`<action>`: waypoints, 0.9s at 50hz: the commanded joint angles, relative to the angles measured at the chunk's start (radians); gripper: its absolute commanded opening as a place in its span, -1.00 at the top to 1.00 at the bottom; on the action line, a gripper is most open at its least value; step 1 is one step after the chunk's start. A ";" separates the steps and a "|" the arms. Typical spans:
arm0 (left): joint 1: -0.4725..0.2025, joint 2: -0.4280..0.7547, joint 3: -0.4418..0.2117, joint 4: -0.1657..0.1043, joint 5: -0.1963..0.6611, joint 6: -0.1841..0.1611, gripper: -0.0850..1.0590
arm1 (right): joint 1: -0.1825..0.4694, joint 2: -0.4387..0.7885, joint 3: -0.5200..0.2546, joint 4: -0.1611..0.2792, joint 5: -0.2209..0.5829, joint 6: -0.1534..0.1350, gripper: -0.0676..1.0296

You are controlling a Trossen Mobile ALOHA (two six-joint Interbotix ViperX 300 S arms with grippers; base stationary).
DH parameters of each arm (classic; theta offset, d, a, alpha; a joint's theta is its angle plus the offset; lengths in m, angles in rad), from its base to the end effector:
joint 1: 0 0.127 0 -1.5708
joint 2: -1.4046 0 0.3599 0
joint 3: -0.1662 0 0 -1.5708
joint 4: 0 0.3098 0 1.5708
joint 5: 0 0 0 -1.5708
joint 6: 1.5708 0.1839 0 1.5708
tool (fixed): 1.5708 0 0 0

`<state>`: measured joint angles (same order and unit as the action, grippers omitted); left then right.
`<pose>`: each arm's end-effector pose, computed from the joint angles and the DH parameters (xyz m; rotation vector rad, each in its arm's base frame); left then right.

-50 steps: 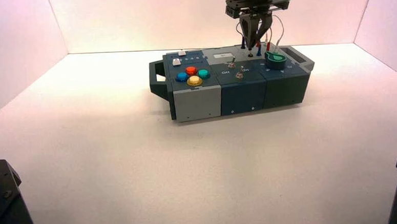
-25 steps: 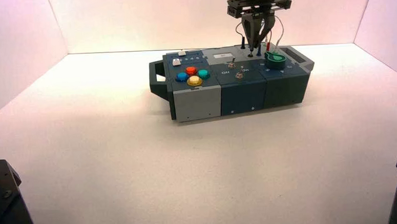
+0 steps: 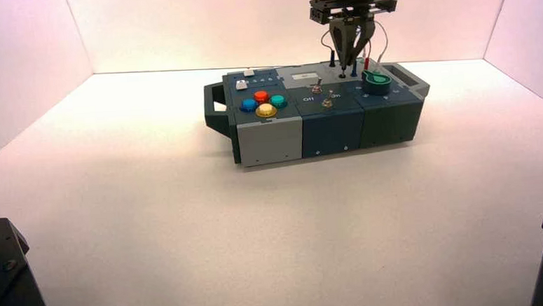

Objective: Insert the black wire.

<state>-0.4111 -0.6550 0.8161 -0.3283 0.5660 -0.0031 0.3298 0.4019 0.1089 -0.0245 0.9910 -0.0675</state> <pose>0.2394 -0.1391 0.2780 -0.1793 0.7802 -0.4555 0.4521 0.1508 0.0955 -0.3275 1.4754 0.3092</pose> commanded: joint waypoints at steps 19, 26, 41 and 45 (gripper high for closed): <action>0.011 -0.003 -0.029 -0.002 -0.009 0.000 0.25 | 0.005 -0.017 -0.023 -0.032 0.008 0.008 0.92; 0.011 -0.002 -0.029 -0.002 -0.011 0.000 0.25 | 0.005 -0.023 -0.029 -0.032 0.008 0.008 0.92; 0.011 -0.002 -0.029 -0.002 -0.009 0.002 0.25 | 0.005 -0.028 -0.040 -0.034 0.009 0.008 0.92; 0.011 -0.002 -0.029 -0.002 -0.011 0.002 0.25 | 0.005 -0.031 -0.040 -0.034 0.009 0.009 0.92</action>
<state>-0.4111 -0.6535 0.8161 -0.3283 0.5660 -0.0031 0.3375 0.4034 0.0936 -0.0506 1.0032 -0.0598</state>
